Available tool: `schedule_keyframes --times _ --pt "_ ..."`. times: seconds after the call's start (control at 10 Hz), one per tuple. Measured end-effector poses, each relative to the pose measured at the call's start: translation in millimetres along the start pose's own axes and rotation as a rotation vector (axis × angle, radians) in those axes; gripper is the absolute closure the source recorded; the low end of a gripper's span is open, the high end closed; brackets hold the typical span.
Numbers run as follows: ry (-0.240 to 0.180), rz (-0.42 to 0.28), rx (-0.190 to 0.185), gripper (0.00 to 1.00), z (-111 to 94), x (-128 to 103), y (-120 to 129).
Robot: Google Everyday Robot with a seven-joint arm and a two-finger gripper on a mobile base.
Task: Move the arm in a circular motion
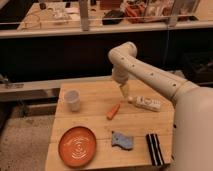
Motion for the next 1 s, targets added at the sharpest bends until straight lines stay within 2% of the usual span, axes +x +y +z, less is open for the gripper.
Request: schedule_keyframes --times 0.1,0.3,0.4,0.7,0.8,1.0 --pt "0.002 0.039 -0.001 0.2 0 22 17" --pt "0.008 0.086 0.001 0.2 0 46 40" --pt "0.007 0.088 0.01 0.2 -1 48 53" --pt "0.005 0.068 0.026 0.2 -6 20 104" --pt "-0.001 0.051 0.03 0.2 -7 2 127" --pt "-0.011 0.033 0.039 0.2 -8 -20 161"
